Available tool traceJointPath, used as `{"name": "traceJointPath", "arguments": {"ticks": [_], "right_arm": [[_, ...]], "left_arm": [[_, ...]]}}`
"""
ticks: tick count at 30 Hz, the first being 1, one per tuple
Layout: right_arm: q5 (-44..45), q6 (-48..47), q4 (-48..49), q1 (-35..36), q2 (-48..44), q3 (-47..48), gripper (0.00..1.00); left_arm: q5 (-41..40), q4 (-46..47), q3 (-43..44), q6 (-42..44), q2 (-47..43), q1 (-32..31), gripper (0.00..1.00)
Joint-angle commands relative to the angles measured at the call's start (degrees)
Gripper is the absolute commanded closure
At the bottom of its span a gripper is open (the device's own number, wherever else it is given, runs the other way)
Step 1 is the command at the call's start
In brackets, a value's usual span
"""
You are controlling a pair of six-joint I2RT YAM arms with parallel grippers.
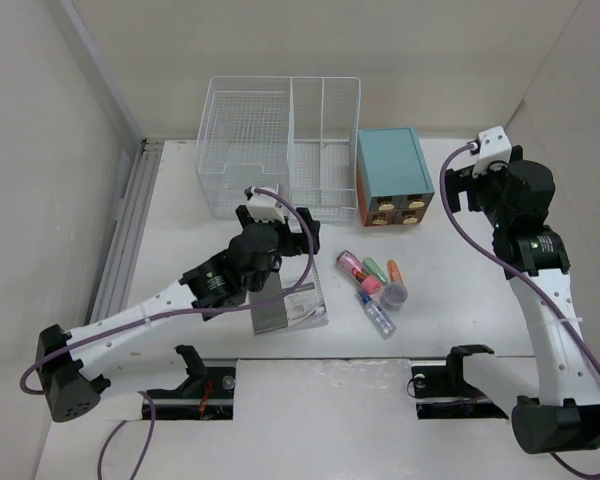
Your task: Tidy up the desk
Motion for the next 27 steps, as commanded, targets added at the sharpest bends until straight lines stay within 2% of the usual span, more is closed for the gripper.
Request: {"name": "traceJointPath", "arguments": {"ticks": [1, 11, 18, 21, 23, 24, 25, 27], "right_arm": [[-1.21, -0.65, 1.79, 0.57, -0.81, 0.96, 0.00], [1.78, -2.41, 2.84, 0.57, -2.48, 0.96, 0.00], [11.61, -1.79, 5.56, 1.10, -0.56, 1.57, 0.00], [14.61, -1.79, 7.93, 1.10, -0.55, 1.57, 0.00], [14.62, -2.75, 8.47, 1.10, -0.55, 1.57, 0.00], [13.49, -3.89, 8.47, 1.62, -0.55, 1.57, 0.00], [12.96, -4.42, 8.47, 1.63, -0.55, 2.09, 0.00], [9.80, -5.65, 7.24, 2.24, 0.06, 2.10, 0.00]], "left_arm": [[0.17, 2.17, -0.79, -1.05, -2.35, 0.26, 0.00], [0.17, 2.17, -2.46, -1.06, -4.55, 0.26, 0.00], [1.40, 1.56, -6.05, -5.36, -7.18, 0.26, 0.00], [-1.57, -0.62, -6.68, -6.07, -8.07, -0.96, 0.00], [-7.44, -3.78, -5.90, -6.59, -8.07, -1.75, 0.02], [-11.30, -10.76, -4.33, -8.77, -5.28, -3.15, 0.04], [-18.74, -15.71, -2.13, -11.14, -3.08, -3.86, 0.04], [-24.15, -25.29, 5.07, -18.15, 4.02, -5.01, 0.02]]}}
